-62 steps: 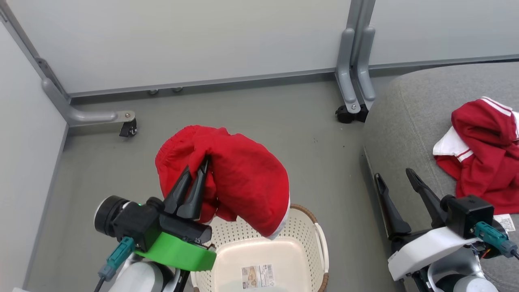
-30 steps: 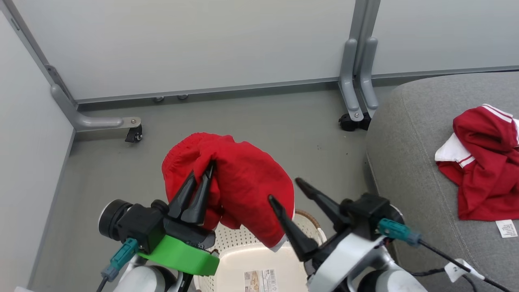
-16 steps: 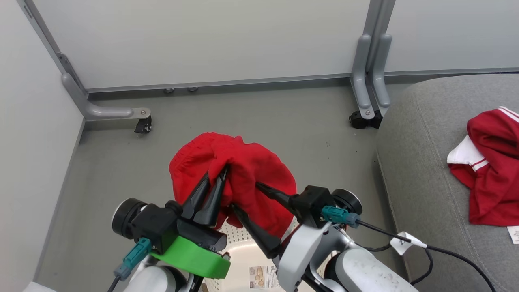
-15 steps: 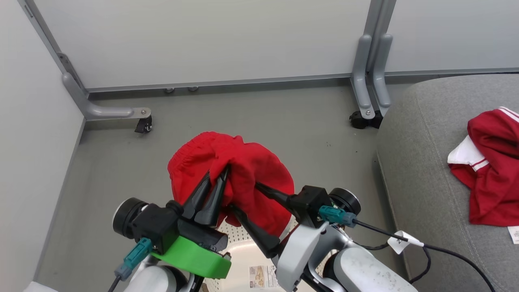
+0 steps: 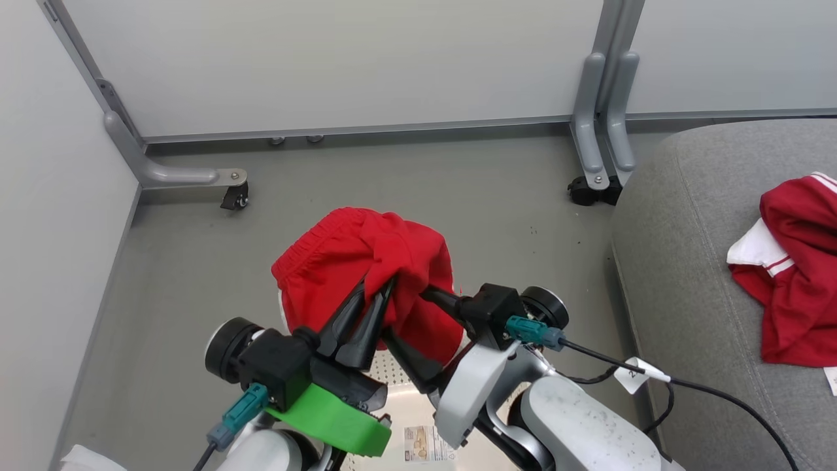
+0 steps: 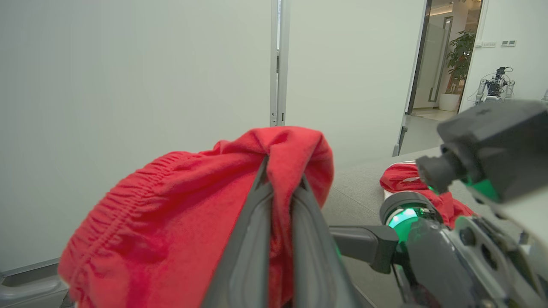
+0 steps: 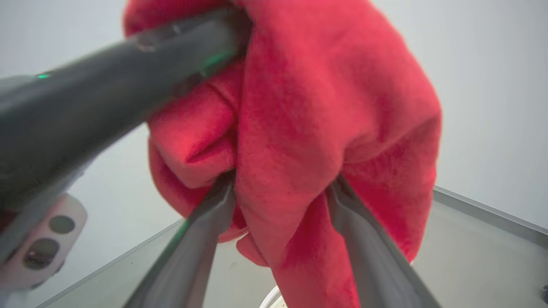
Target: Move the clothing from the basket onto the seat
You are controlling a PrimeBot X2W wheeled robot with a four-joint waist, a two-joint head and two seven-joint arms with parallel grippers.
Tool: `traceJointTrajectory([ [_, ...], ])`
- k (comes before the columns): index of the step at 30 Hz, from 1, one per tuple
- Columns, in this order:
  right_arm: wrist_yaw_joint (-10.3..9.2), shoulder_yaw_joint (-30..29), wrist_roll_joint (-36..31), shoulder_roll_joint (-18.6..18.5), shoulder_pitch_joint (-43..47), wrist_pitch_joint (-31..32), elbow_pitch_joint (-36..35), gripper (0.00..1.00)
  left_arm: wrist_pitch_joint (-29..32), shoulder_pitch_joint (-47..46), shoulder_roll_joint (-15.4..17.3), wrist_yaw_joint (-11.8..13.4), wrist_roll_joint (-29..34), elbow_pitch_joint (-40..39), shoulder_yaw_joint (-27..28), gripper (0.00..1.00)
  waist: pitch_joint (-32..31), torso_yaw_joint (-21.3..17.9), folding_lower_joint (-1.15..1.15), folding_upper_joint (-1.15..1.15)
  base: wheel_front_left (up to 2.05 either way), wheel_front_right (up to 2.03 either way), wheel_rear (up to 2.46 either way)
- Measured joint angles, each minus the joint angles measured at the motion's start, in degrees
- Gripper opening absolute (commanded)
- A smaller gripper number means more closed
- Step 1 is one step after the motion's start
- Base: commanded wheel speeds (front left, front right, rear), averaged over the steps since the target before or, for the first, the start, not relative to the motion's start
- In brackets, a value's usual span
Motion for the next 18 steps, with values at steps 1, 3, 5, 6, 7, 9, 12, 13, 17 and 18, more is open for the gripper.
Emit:
traceJointTrajectory([
  [1, 0.01, 0.10, 0.35, 0.03, -0.30, -0.73, 0.30, 1.00, 0.01, -0.05, -0.05, -0.05, 0.00, 0.07, -0.18, 0.00, 0.03, 0.06, 0.00, 0.00, 0.00, 0.00, 0.00],
  [3, 0.00, 0.16, 0.91, 0.02, -0.96, -1.65, 1.00, 1.00, 0.01, -0.24, -0.15, -0.12, -0.01, 0.19, -0.43, 0.00, 0.07, 0.19, 0.00, 0.00, 0.00, 0.00, 0.00],
  [5, 0.00, 0.51, 1.91, 0.02, -1.29, -2.74, 1.59, 1.00, 0.08, -0.34, -0.24, -0.33, -0.02, 0.35, -0.66, 0.00, 0.14, 0.36, 0.00, 0.00, 0.00, 0.00, 0.00],
  [6, 0.00, 0.64, 2.31, 0.03, -1.63, -3.12, 1.98, 1.00, 0.08, -0.46, -0.32, -0.34, -0.07, 0.44, -0.75, 0.00, 0.16, 0.46, 0.00, 0.00, 0.00, 0.00, 0.00],
  [7, 0.00, 0.76, 2.82, 0.03, -1.88, -3.42, 2.21, 1.00, 0.07, -0.60, -0.37, -0.38, -0.12, 0.48, -0.81, 0.00, 0.16, 0.55, 0.00, 0.00, 0.00, 0.00, 0.00],
  [9, 0.00, 1.33, 4.05, 0.02, -2.42, -4.11, 2.82, 0.45, 0.07, -0.82, -0.56, -0.53, -0.42, 0.59, -0.97, 0.00, 0.18, 0.77, 0.00, 0.00, 0.00, 0.00, 0.00],
  [12, 0.00, 2.26, 5.53, 0.03, -3.37, -4.49, 3.85, 0.00, 0.01, -0.88, -0.64, -0.56, -0.43, 0.73, -1.12, 0.00, 0.29, 1.01, 0.00, 0.00, 0.00, 0.00, 0.00],
  [13, 0.00, 2.74, 6.15, 0.03, -3.58, -4.45, 4.20, 0.00, -0.01, -0.90, -0.64, -0.57, -0.44, 0.76, -1.15, 0.00, 0.34, 1.09, 0.00, 0.00, 0.00, 0.00, 0.00],
  [17, 0.00, 4.05, 7.99, 0.05, -4.33, -5.02, 5.10, 0.00, -0.09, -1.02, -0.57, -0.57, -0.48, 0.78, -1.05, 0.00, 0.55, 1.26, 0.00, 0.00, 0.00, 0.00, 0.00],
  [18, 0.00, 4.31, 8.43, 0.03, -4.47, -5.15, 5.28, 0.00, -0.25, -1.09, -0.51, -0.56, -0.48, 0.76, -1.01, 0.12, 0.61, 1.30, 0.00, 0.00, 0.00, 0.00, 0.00],
])
